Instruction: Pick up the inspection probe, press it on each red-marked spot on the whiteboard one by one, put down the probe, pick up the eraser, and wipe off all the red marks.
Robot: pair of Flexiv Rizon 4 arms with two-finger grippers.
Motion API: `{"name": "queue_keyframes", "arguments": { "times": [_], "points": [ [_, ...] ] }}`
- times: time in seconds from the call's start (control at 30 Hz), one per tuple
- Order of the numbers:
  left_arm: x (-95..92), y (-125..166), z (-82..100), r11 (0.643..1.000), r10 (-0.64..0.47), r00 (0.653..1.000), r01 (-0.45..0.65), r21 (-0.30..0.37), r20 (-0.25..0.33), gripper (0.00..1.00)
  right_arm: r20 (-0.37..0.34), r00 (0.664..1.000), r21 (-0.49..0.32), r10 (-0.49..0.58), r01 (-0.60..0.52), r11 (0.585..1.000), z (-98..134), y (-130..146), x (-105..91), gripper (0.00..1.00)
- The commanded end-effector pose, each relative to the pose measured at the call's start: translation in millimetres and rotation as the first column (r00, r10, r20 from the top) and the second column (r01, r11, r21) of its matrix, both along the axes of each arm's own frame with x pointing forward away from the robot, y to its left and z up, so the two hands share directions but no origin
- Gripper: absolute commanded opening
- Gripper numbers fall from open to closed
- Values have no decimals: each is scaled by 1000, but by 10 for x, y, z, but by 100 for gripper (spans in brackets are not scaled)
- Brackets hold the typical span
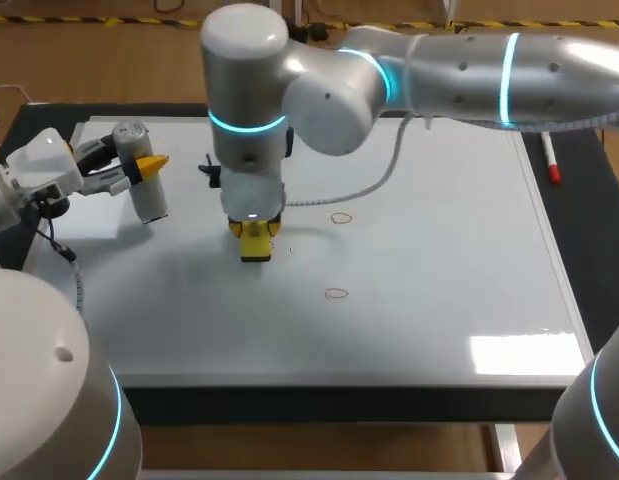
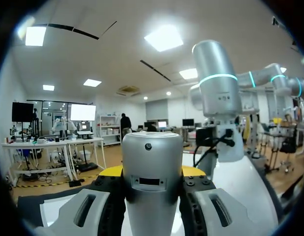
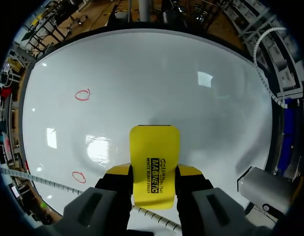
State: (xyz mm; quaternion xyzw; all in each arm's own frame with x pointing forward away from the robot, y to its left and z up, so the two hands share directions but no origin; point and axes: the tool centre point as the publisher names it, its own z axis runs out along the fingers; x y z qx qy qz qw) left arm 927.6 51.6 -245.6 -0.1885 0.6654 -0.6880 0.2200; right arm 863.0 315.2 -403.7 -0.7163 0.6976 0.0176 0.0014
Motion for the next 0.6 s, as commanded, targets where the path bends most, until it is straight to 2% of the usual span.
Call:
{"name": "queue_keyframes", "arguments": {
  "times": [0.03, 0.6],
  "points": [
    [-5, 0, 12, 1000, 2, 1000, -2, 0, 0, 0, 2, 1000, -43, 2, -2, 999, -50, 91, 24, 0],
    [-5, 0, 12, 1000, 2, 1000, -2, 0, 0, 0, 10, 1000, -36, 1, -1, 999, -201, 92, 61, 0]
  ]
}}
